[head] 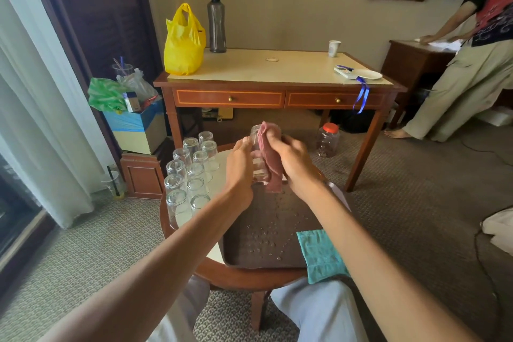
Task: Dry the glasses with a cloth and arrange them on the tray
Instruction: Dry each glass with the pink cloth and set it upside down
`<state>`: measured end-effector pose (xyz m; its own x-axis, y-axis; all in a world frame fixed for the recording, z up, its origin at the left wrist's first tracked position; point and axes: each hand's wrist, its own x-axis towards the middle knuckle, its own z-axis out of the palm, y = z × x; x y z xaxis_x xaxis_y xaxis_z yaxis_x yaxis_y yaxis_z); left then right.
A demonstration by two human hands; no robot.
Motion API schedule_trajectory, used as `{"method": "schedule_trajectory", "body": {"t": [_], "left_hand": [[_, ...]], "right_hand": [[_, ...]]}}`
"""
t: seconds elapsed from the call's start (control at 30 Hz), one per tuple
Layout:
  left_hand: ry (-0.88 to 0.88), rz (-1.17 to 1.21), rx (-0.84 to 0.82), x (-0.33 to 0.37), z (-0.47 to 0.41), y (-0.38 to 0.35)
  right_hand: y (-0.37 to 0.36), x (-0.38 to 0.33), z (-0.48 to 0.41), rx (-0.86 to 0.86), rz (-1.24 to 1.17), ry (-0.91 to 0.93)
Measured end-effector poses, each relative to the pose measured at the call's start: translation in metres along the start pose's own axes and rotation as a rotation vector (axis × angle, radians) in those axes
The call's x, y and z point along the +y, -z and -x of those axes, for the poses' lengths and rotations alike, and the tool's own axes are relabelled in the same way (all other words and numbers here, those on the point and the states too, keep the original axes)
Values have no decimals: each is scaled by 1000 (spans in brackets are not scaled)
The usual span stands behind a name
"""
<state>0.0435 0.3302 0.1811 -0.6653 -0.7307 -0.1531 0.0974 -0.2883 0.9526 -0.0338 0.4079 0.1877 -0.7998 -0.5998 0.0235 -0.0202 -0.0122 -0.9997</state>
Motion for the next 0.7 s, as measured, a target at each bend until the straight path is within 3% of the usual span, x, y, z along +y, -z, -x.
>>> {"method": "schedule_trajectory", "body": {"t": [0.13, 0.27, 0.47, 0.6, 0.7], "left_hand": [[-45, -27, -10, 3, 0, -6], [-22, 26, 22, 13, -4, -7], [-41, 53, 93, 7, -12, 1], [-90, 31, 91, 2, -7, 1], [-113, -18, 39, 5, -2, -1]], "right_hand": [[-5, -12, -6, 93, 93, -100], [-5, -3, 0, 12, 127, -178], [-3, 11, 0, -157, -57, -123], [-6, -4, -3, -88, -45, -54], [-11, -19, -6, 60, 33, -89]]}}
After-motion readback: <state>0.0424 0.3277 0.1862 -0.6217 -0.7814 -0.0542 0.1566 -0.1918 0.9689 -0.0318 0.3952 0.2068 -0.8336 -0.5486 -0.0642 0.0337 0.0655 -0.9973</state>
